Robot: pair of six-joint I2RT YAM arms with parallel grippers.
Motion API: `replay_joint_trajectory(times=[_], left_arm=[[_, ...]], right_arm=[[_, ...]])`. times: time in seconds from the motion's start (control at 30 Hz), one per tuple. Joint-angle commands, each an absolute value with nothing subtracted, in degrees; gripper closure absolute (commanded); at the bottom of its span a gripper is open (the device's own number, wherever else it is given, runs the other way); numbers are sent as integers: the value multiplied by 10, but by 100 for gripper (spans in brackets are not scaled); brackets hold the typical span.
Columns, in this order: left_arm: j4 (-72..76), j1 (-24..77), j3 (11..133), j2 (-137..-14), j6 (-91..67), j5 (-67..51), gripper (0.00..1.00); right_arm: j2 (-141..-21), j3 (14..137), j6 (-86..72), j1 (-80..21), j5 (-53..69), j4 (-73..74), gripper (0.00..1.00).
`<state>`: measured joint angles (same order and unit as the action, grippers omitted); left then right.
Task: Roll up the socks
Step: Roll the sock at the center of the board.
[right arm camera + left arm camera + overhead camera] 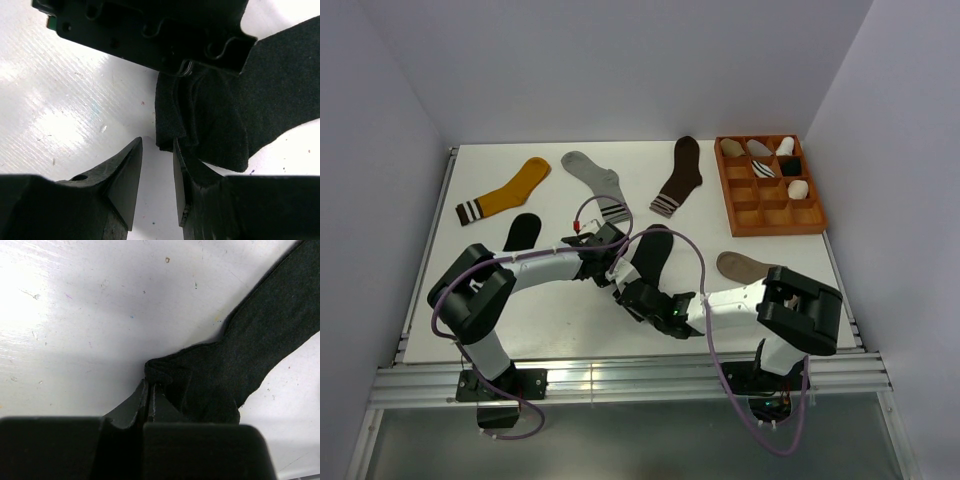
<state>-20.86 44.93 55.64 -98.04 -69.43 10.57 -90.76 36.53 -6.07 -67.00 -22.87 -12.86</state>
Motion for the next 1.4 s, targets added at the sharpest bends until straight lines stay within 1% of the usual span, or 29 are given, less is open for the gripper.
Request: replay_joint_trajectory(times=[0.0, 0.13, 0.47, 0.7, 0.97, 1.0, 1.1, 1.13, 1.2, 1.3, 1.37], left_arm=[[-252, 448, 556, -1000, -675, 119, 100], [-252, 449, 558, -1002, -673, 117, 100], [-250, 448, 557, -1003, -672, 116, 100], [-247, 448, 554, -1005, -673, 114, 100], [-250, 442, 554, -1004, -665, 118, 100], [-250, 439, 554, -1003, -664, 118, 100], [-249, 431, 551, -998, -661, 118, 100], [-250, 429, 550, -998, -660, 117, 100], [-249, 424, 549, -995, -659, 116, 100], [-247, 419, 546, -986, -664, 118, 100], [-242, 417, 538, -972, -668, 120, 97]], right_arm=[[-879, 387, -51, -681, -259, -149, 61], [-878, 393, -46, -682, -262, -151, 61], [-940, 413, -55, -683, -262, -147, 61], [-976, 428, -83, -679, -290, -107, 62], [-994, 429, -117, -665, -286, -75, 63], [-997, 429, -119, -664, -284, -68, 66], [-1015, 440, -127, -657, -284, -45, 78], [-1018, 442, -128, -656, -283, -41, 88], [-1025, 446, -128, -655, -267, -33, 100], [-1013, 443, -124, -652, -232, -33, 100], [-1004, 444, -123, -646, -189, -26, 100]])
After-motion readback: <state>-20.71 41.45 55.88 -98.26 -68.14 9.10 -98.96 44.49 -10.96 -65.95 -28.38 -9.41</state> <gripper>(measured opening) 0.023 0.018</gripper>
